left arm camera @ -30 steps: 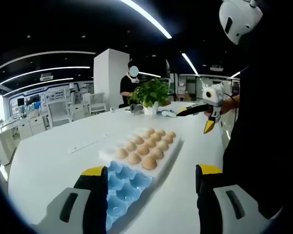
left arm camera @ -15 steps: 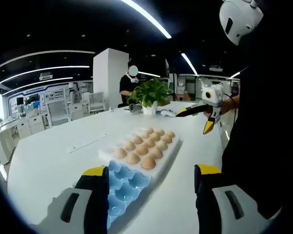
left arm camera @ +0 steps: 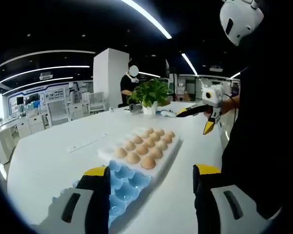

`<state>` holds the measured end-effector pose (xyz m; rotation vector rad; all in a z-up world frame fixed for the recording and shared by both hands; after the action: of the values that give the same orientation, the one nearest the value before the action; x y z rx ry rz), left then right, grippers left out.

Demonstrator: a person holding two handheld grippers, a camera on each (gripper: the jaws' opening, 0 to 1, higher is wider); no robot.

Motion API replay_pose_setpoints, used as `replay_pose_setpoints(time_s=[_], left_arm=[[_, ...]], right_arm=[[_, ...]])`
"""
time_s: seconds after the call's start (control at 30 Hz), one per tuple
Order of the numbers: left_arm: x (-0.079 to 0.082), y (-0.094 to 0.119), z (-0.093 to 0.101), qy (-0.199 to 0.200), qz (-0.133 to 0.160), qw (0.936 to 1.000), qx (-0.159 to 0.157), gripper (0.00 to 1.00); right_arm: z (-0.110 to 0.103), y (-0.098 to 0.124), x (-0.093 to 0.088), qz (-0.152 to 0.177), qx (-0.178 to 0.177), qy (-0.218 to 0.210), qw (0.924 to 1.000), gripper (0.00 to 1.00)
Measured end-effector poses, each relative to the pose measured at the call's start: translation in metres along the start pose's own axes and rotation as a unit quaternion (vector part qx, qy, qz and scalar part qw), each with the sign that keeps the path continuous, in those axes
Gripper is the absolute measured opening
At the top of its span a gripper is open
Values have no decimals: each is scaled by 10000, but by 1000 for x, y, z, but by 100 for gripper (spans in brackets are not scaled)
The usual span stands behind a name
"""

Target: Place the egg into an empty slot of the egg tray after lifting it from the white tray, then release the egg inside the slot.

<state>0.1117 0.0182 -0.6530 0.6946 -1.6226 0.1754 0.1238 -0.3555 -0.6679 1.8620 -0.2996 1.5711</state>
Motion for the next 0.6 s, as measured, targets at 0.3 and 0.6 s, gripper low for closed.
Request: replay_pose_setpoints(time_s=[0.3,0.6], left_arm=[[0,1,0,7,-25,10000,-23,68],[0,1,0,-7,-19,10000,-35,68]], right_arm=[[-1,-1,-2,-75,13,38,10000,89],[-1,-1,0,-79,14,76,9999,89]])
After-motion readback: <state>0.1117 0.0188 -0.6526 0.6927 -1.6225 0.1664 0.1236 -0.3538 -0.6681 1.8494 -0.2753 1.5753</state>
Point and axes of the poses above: the point that each gripper's makers call its tool centre point, and the gripper's own axes: y roughly backward along the fingers, z roughly to its right, x roughly out of its top, the point moved 9 cm from there along y, roughly backward along the fingers, and after that the axes turned 12 degrees about -y, right-handed, at the moved point
